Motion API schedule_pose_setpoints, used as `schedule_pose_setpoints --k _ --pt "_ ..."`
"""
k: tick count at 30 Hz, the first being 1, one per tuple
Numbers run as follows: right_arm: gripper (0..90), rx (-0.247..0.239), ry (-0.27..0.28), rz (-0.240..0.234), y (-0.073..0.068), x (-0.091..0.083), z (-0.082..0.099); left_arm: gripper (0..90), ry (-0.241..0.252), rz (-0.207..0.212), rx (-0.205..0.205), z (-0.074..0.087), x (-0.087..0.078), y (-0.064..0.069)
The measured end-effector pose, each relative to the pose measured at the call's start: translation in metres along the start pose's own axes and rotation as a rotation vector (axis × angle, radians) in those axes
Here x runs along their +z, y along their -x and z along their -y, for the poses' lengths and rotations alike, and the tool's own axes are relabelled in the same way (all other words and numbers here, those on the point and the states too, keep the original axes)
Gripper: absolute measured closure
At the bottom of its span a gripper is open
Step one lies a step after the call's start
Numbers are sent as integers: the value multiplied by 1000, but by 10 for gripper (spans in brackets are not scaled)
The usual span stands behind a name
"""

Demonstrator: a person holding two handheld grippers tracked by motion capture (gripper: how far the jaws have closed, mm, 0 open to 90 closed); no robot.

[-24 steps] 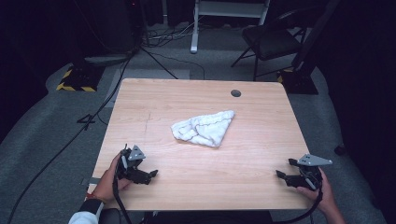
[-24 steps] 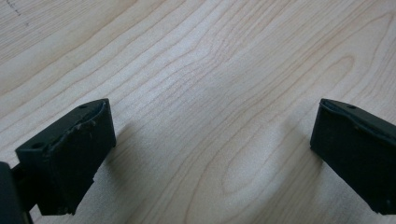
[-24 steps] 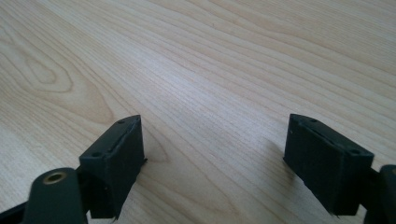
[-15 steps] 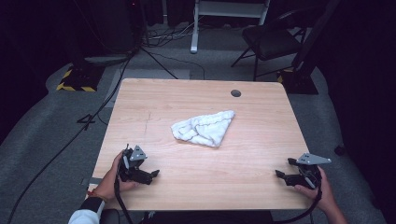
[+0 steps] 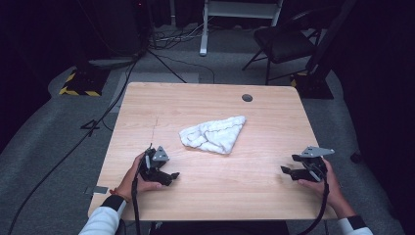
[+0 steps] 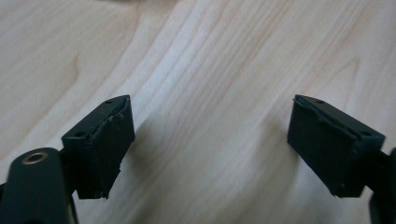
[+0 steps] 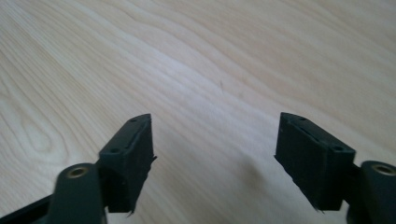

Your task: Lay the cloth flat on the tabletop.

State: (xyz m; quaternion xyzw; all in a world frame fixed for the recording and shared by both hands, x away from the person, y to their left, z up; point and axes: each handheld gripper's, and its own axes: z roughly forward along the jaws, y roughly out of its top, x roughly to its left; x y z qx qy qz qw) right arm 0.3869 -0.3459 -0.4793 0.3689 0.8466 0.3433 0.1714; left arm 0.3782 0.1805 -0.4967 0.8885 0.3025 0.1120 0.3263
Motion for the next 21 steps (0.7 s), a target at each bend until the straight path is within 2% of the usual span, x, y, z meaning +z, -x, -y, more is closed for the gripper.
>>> schedule_pose_setpoints --k 2,3,6,11,12,16,18,20,21 --pt "324 -21 23 -15 -4 4 -16 180 9 29 -15 -7 2 -2" --pt "334 -31 30 -23 -6 6 -22 186 32 31 -19 -11 3 -3" --pt "365 -98 48 -52 -19 17 -48 186 46 27 -9 -24 8 -4" --pt "383 -160 58 -115 -41 45 -83 195 72 25 1 -42 19 -6" --pt "392 -179 62 -121 -49 52 -91 203 82 14 8 -45 20 -5" --pt "406 -212 70 -159 -68 74 -111 216 86 22 18 -59 30 -6" --pt "416 -233 83 -153 -76 82 -119 235 101 -7 47 -67 34 -5" --pt "418 -240 91 -175 -84 91 -126 267 94 12 37 -73 38 -8" --pt "421 -241 90 -175 -87 94 -129 278 103 7 35 -76 41 -9"
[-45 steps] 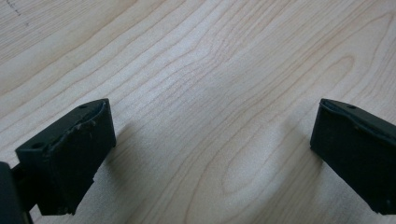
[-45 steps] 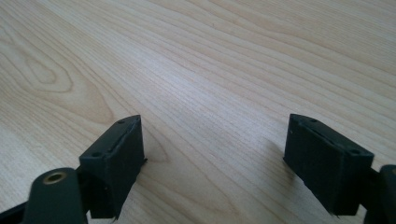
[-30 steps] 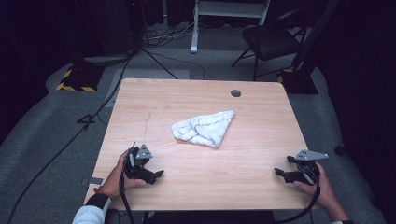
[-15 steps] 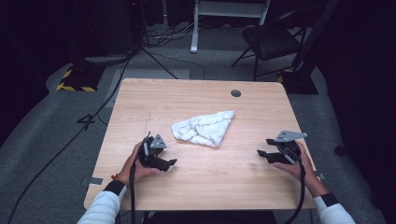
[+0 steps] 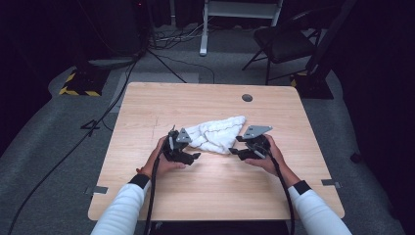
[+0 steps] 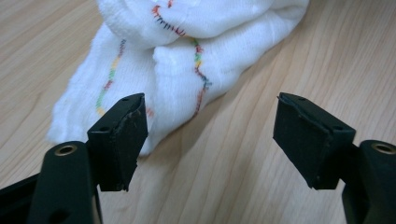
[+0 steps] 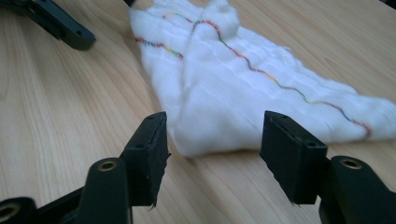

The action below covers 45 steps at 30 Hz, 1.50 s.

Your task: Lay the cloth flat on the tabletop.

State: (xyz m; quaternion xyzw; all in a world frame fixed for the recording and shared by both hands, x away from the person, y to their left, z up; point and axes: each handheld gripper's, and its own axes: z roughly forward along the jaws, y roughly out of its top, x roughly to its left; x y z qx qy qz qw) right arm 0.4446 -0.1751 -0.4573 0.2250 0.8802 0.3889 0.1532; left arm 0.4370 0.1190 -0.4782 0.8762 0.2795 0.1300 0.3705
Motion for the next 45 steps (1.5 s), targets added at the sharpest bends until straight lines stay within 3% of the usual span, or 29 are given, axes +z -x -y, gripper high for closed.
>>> schedule_pose_setpoints --k 1,5,6,8,10,12,15,18,20,21,26,29,32,34,37,41,45 --pt "423 -8 0 3 -3 6 -4 307 9 -14 8 -2 2 -1" --pt "438 -18 -11 -4 -7 24 -11 390 -15 21 -7 -6 12 -8" --pt "464 -15 -31 3 -7 33 -12 456 -20 27 -7 -6 13 -10" --pt "495 -17 -40 11 -6 36 -11 493 -24 24 1 -6 16 -11" --pt "556 -12 -68 25 -3 41 -9 587 -43 27 11 -3 18 -13" --pt "653 1 -72 23 0 39 -6 685 -67 30 24 -1 18 -14" --pt "795 -4 -58 34 5 24 0 790 -60 45 22 1 13 -17" --pt "807 11 -53 31 8 14 5 822 -45 62 39 1 7 -14" --pt "809 28 -45 28 11 6 10 836 -38 75 53 0 4 -11" --pt "807 43 -38 34 13 -7 14 842 -31 83 62 0 2 -7" --pt "805 69 -24 40 15 -25 25 844 -28 130 81 3 -3 7" --pt "788 67 -66 50 12 -33 40 846 -62 151 144 4 -4 26" --pt "768 91 -71 57 12 -39 47 845 -73 150 170 4 -5 36" --pt "741 100 -88 93 13 -45 53 844 -77 150 178 5 -8 40" --pt "672 126 -74 83 15 -53 59 839 -75 151 172 7 -11 46" --pt "593 87 -31 76 7 -57 51 833 -88 159 179 12 -13 55" --pt "539 30 0 35 -8 -49 38 822 -109 162 186 16 -13 62"
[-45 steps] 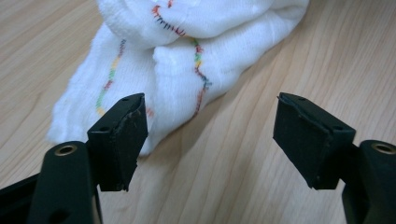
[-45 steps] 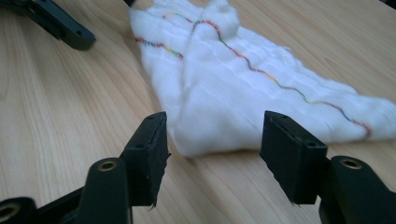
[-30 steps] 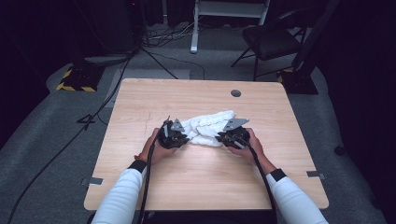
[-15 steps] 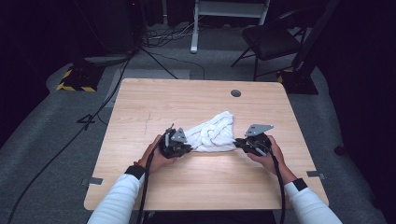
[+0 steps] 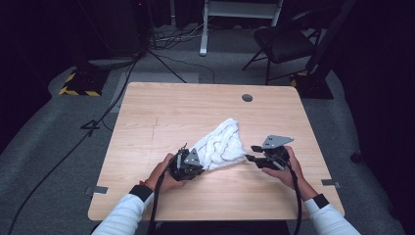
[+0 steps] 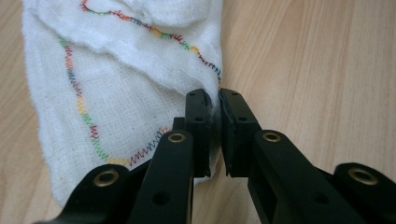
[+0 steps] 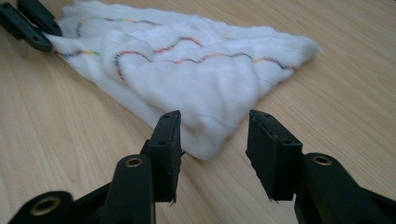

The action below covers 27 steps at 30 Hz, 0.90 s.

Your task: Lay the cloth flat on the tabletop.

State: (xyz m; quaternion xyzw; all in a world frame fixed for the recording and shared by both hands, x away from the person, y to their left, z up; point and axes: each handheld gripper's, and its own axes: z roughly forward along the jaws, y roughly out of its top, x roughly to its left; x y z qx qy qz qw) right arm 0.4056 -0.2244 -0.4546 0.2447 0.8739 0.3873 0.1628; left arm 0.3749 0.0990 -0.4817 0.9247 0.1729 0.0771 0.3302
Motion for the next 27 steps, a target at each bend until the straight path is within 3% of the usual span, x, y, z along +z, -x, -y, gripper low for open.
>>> schedule_pose_setpoints --k 10,14,17,20,23,27 --pt "463 -115 20 -97 -40 37 -33 815 -18 11 1 1 6 1" --pt "460 -136 -39 -108 -47 59 -37 819 -15 15 3 1 7 0" --pt "580 -152 -109 -70 -46 69 -35 822 -17 15 7 1 6 0" --pt "746 -119 -105 -80 -37 65 -31 826 -11 16 13 2 7 -1" --pt "792 -112 -93 -36 -29 54 -29 829 -12 22 10 2 6 -2" --pt "810 -64 -52 3 -15 31 -22 829 -18 13 11 2 6 -1"
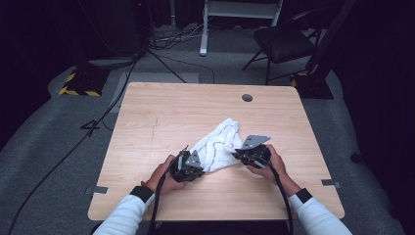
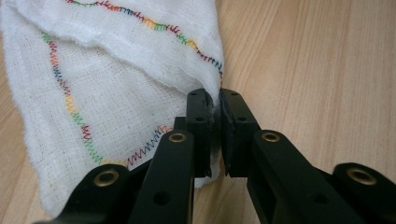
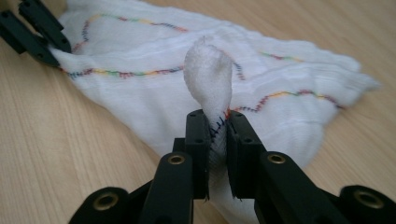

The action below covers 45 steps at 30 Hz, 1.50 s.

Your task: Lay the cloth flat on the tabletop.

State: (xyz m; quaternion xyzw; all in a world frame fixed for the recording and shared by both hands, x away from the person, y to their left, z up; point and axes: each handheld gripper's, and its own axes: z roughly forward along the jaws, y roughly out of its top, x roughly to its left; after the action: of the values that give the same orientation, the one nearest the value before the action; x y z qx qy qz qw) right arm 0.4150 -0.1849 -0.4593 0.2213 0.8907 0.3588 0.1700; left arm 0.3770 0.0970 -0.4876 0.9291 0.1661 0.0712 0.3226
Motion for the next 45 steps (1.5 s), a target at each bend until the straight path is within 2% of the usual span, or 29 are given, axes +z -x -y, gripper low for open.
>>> schedule_pose_setpoints --k 4,6,10,16,19,22,24,27,30,31,34,36,39,42,43,45 --pt "810 58 38 61 19 -26 12 829 -1 -2 3 0 0 0" --pt "810 85 30 103 28 -36 21 829 0 -4 4 0 0 0" --pt "804 176 12 153 47 -51 44 828 0 -7 2 0 0 -1" --pt "777 281 -48 183 62 -63 80 821 -2 -9 3 1 -1 -1" --pt "729 293 -83 196 64 -64 89 789 -7 -17 3 1 -2 -2" --pt "653 312 -80 224 67 -68 93 727 -4 -26 -8 3 -5 -2" --pt "624 327 -72 242 69 -70 94 684 14 -22 -14 3 -8 -3" --pt "594 335 -56 261 71 -72 94 575 53 -16 -45 0 -13 -3" --pt "568 337 -34 260 73 -72 94 478 89 -27 -63 -5 -14 -3" --pt "565 334 -23 249 73 -71 94 437 96 -34 -80 -7 -12 -2" --pt "564 314 -3 242 73 -68 91 384 114 -39 -101 -19 -6 -1" --pt "568 295 8 229 73 -66 90 382 117 -20 -107 -23 -2 0" --pt "570 280 21 206 73 -62 88 396 64 -14 -90 -27 8 2" --pt "577 272 23 183 74 -57 88 509 17 -19 -87 -24 14 2" --pt "591 268 8 171 74 -53 88 551 19 -17 -87 -23 15 2" --pt "595 269 -1 171 74 -52 88 572 17 -20 -91 -20 14 1"
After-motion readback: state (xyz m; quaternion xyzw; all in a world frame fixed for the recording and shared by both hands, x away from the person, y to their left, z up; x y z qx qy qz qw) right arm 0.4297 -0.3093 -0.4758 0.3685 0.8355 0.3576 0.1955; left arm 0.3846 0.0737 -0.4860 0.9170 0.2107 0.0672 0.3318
